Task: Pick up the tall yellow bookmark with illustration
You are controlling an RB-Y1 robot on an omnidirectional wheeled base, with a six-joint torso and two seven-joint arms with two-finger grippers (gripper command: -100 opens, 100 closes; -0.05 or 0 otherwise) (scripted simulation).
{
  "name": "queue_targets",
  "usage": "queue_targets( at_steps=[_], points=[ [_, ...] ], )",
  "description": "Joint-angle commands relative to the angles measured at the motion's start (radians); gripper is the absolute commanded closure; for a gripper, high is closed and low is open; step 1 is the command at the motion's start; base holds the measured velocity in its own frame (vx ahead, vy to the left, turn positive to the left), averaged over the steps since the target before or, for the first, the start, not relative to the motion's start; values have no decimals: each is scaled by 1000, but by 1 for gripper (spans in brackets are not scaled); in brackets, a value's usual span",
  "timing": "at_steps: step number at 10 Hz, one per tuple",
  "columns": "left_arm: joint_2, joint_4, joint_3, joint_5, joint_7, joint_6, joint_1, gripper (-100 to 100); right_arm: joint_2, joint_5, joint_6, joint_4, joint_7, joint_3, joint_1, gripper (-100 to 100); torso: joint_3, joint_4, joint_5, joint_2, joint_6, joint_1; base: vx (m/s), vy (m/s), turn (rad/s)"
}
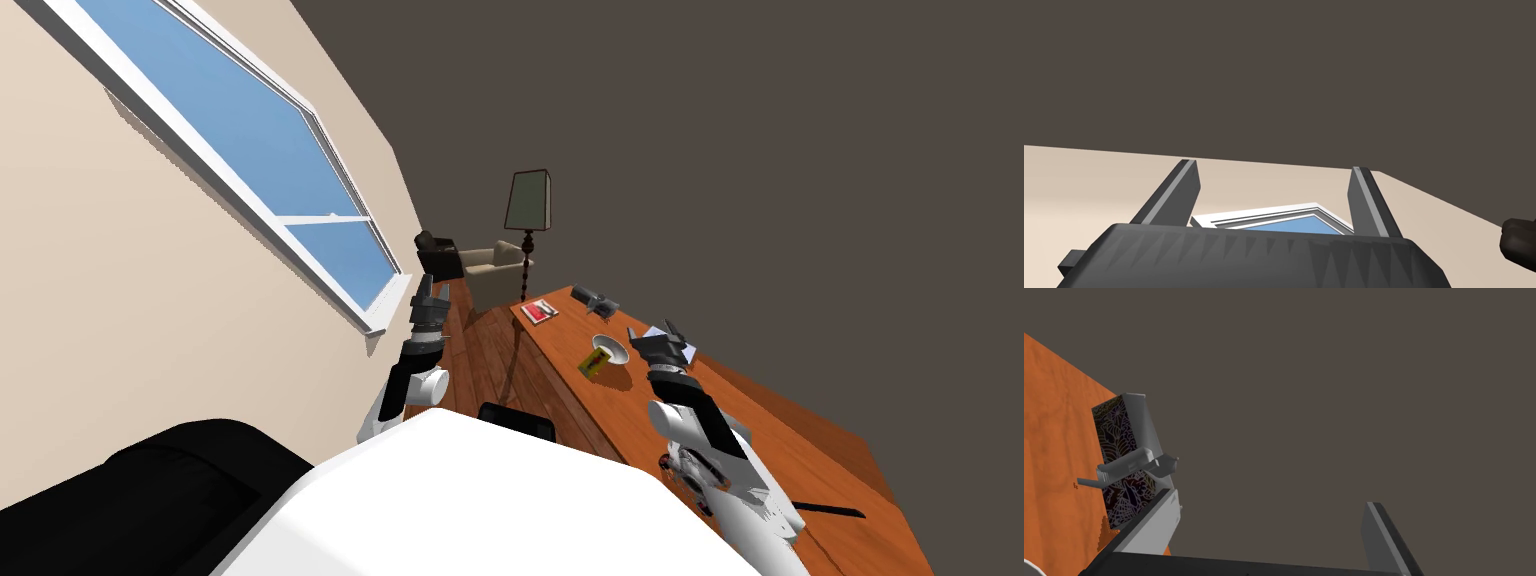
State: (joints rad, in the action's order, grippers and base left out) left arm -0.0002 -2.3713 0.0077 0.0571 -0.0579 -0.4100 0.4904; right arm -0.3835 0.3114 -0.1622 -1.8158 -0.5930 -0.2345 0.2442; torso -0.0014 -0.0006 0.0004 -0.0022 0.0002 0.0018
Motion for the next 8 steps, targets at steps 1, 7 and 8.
queue_targets(
  at_steps=[1,7,8],
  points=[
    [0,0,0,0,0,0,0,0,-42,19,50,50,-50,-26,-27,-100,0,0,0,0,0,0,47,38,13],
    [0,0,0,0,0,0,0,0,-138,65,214,196,-210,-92,-112,-100,-1,0,0,-1,0,0,50,38,9],
    [0,0,0,0,0,0,0,0,-138,65,232,231,-236,-92,-112,-100,-1,0,0,-2,0,1,55,41,13]
  ],
)
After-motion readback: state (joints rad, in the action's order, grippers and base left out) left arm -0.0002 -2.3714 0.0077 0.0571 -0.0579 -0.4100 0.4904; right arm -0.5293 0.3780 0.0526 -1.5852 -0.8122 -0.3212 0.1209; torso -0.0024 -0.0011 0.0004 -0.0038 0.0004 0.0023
